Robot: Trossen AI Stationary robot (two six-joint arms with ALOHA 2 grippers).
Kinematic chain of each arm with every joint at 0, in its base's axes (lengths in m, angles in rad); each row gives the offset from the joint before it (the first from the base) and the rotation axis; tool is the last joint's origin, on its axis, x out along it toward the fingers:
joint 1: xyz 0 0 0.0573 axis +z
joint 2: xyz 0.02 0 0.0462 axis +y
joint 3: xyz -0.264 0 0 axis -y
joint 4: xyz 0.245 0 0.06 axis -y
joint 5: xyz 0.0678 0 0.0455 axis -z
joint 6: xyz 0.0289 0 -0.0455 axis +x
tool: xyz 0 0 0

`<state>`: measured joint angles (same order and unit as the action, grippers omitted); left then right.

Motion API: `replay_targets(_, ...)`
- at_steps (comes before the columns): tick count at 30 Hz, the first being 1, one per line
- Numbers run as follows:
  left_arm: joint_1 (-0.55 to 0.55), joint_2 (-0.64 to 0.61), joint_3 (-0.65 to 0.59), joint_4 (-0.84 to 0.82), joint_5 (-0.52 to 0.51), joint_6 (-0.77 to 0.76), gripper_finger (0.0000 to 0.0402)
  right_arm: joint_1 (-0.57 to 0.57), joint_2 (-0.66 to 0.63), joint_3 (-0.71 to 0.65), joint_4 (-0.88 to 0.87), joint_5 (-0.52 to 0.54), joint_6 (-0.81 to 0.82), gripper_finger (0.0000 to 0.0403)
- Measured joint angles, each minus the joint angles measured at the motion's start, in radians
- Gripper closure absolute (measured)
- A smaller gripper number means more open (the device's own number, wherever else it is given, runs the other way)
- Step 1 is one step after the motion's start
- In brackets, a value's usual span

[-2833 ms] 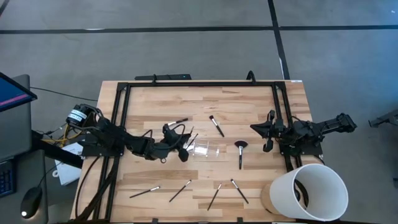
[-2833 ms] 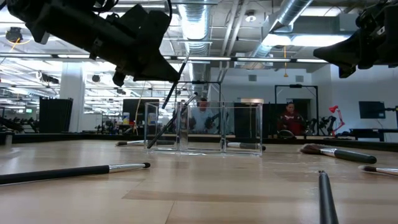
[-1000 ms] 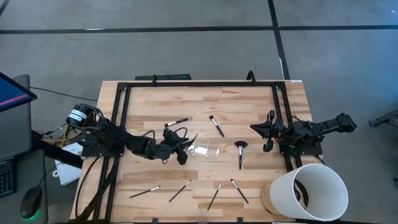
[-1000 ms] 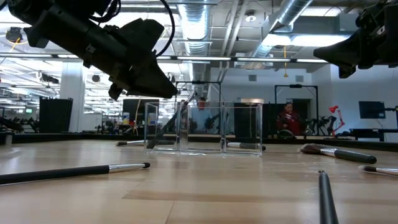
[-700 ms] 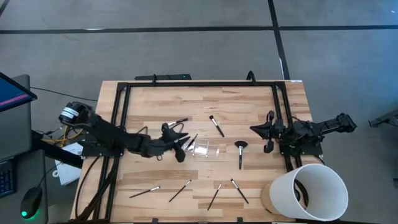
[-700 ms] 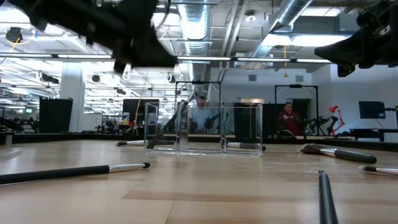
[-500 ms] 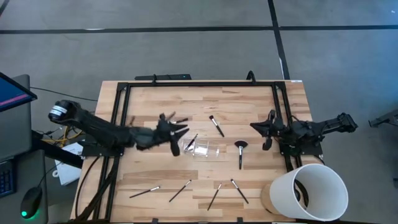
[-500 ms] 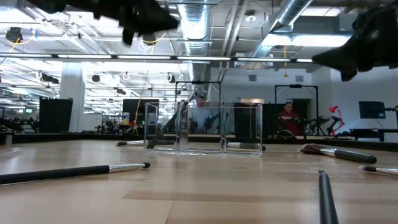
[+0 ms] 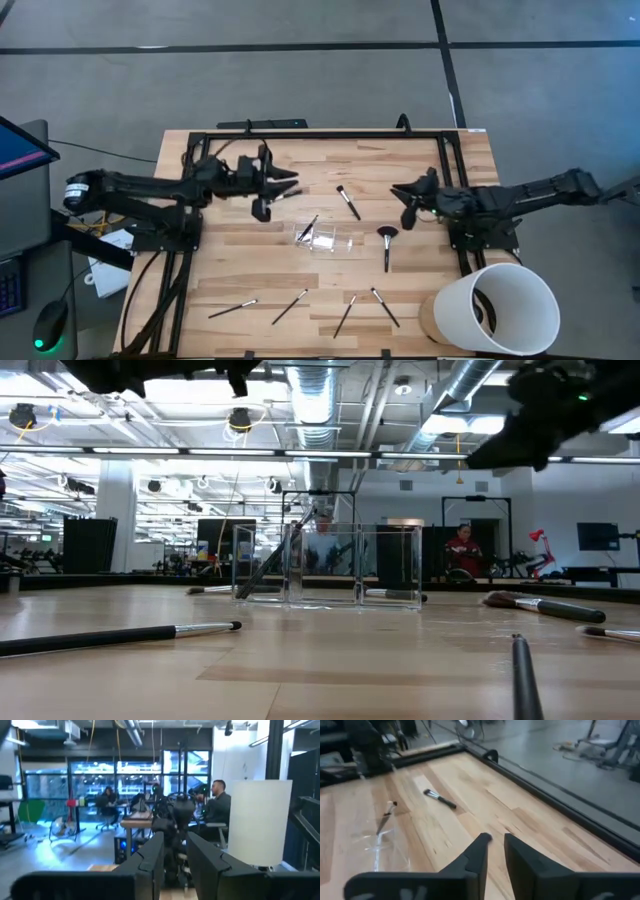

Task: Put items in baskets/containers
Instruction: Put the highlighter brush into the right section of the transparent organizer

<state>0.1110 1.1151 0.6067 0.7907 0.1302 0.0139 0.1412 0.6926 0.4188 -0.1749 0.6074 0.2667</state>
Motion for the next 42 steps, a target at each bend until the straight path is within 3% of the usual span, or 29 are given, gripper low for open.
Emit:
replay_targets(5, 0.065, -0.065, 0.015, -0.021, 0.085, -0.028, 0.0320, -0.044, 0.190, 0.153, -0.070, -0.020, 0.105, 0.0332)
replay_targets(8, 0.082, -0.127, 0.015, -0.087, 0.127, -0.040, 0.0321, -0.083, 0.295, 0.260, -0.194, -0.095, 0.209, 0.0330)
replay_targets(17, 0.119, -0.234, 0.015, -0.252, 0.131, 0.006, 0.0321, -0.191, 0.602, 0.465, -0.483, -0.372, 0.464, 0.0330)
replay_targets(23, 0.120, -0.253, 0.015, -0.306, 0.129, 0.012, 0.0321, -0.179, 0.752, 0.527, -0.524, -0.436, 0.542, 0.0326)
replay_targets(35, 0.119, -0.367, 0.015, -0.504, 0.173, 0.014, 0.0321, -0.096, 0.939, 0.600, -0.685, -0.512, 0.818, 0.0240)
replay_targets(42, 0.099, -0.465, 0.015, -0.643, 0.237, 0.004, 0.0321, -0.021, 0.945, 0.600, -0.728, -0.515, 1.013, 0.0231)
